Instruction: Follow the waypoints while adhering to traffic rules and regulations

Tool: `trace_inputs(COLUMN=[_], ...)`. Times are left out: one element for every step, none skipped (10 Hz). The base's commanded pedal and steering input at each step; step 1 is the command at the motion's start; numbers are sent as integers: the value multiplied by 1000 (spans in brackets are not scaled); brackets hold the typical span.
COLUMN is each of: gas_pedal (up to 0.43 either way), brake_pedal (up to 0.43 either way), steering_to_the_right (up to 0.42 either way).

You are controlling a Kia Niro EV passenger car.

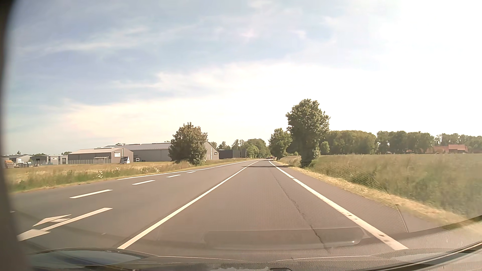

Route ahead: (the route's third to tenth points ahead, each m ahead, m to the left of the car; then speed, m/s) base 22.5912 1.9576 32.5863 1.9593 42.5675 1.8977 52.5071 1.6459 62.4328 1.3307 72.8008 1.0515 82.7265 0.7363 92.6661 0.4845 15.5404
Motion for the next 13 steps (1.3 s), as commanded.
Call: trace_inputs(gas_pedal=[189,189,189,189,189,189,189,189,189,189,189,189,189], brake_pedal=[0,0,0,0,0,0,0,0,0,0,0,0,0], steering_to_the_right=[1,1,0,0,0,0,-1,-1,-1,-1,-1,-1,-1])
